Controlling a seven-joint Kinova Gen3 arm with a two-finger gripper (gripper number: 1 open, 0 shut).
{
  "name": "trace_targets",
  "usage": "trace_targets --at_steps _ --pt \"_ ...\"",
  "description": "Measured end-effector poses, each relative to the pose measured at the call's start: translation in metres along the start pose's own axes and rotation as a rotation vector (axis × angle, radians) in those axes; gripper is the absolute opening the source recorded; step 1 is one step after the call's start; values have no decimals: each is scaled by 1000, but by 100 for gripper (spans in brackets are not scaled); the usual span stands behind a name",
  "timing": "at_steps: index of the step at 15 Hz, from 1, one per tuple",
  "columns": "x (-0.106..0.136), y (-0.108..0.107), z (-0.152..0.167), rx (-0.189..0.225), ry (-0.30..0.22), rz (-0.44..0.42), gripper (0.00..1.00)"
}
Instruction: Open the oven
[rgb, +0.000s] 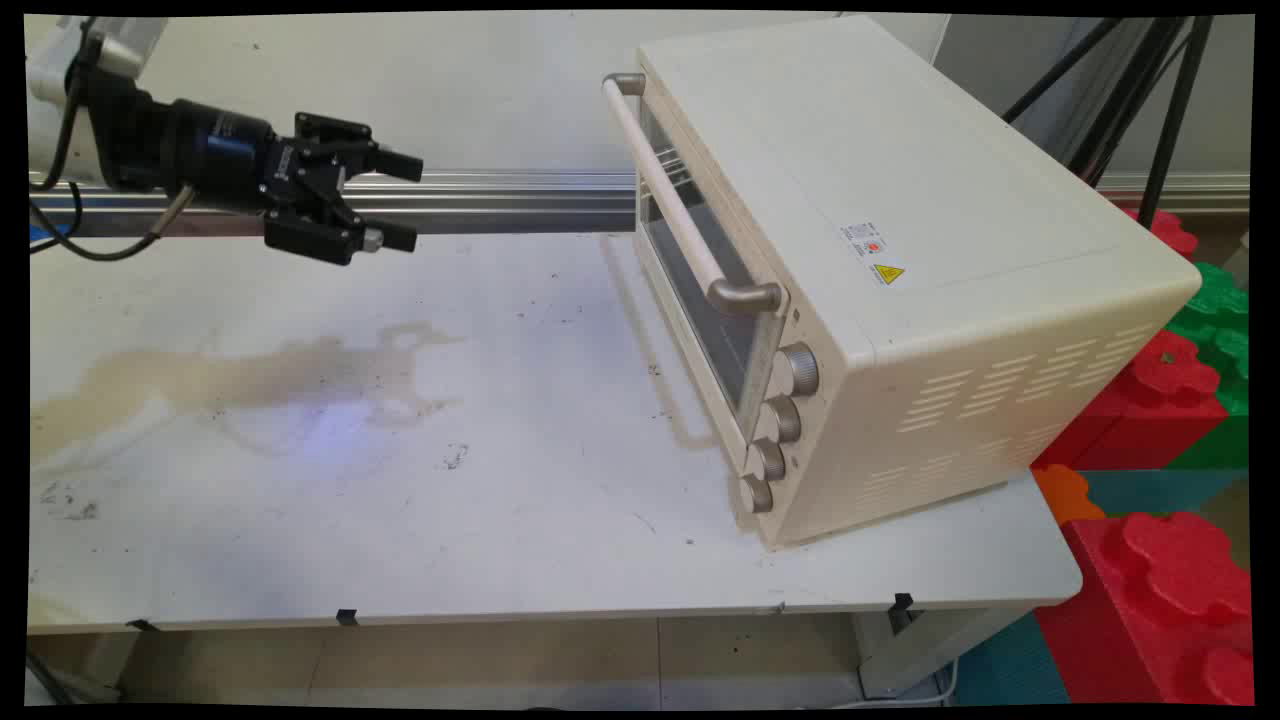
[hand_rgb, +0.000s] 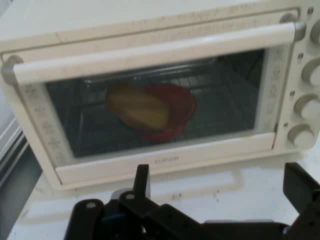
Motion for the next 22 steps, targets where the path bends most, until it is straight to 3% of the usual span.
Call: trace_targets --at_steps 9,14,22 --pt "35 -6 16 6 77 -17 100" --pt "58 -12 41 14 118 -28 100" --pt "80 -20 88 21 130 -17 100"
